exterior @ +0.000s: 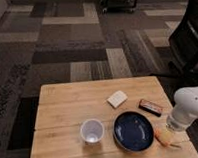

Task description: Place the pepper in the ceramic cup

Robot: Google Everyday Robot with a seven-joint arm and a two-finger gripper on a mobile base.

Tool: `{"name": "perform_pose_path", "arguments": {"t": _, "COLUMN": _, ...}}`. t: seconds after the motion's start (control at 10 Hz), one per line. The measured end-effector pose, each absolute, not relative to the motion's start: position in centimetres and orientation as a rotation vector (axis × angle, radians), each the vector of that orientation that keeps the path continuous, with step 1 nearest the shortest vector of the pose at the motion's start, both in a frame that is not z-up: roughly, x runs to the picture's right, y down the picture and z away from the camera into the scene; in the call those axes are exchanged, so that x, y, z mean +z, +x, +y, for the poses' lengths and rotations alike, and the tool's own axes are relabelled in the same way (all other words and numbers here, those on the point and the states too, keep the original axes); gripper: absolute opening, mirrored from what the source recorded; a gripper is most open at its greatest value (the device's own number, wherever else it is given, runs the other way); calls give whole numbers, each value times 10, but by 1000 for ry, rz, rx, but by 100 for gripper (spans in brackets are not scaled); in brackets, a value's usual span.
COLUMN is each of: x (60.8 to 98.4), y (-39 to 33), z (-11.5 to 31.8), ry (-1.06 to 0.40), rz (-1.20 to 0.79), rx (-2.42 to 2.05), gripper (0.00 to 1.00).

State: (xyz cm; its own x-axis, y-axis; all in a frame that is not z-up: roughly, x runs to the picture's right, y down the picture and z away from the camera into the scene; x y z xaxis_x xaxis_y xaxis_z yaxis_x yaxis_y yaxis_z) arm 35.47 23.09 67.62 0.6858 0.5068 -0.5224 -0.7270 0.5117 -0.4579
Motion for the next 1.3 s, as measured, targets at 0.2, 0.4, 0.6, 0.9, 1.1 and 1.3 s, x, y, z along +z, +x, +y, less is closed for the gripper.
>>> {"name": "perform_pose_path", "arguments": {"t": 0.2, "x": 682, "y": 354, "z": 241, "ry": -718, "rz": 309, "rx": 730, "gripper": 65}}
{"name": "perform_pose_path", "arguments": {"t": 0.4, "x": 689, "y": 357, "z": 253, "ry": -736, "rz": 284, "rx": 688, "gripper": 65}}
{"name": "perform_pose_path", "arguments": {"t": 0.6, "x": 697, "y": 365, "z": 259, "ry": -733, "rz": 281, "rx": 649, "gripper": 65}}
{"name": "perform_pose_path", "arguments": {"t": 0.9, "x": 706, "y": 366, "z": 262, "ry": -725, "rz": 269, "rx": 623, "gripper": 57}}
{"name": "perform_pose_path", "arguments": {"t": 1.1, "x": 708, "y": 363, "z": 266, "ry": -727, "rz": 264, "rx": 607, "gripper": 26}}
{"name": "perform_pose_path", "arguments": {"t": 1.3, "x": 705, "y": 367, "z": 258, "ry": -714, "rz": 284, "rx": 599, "gripper": 3}}
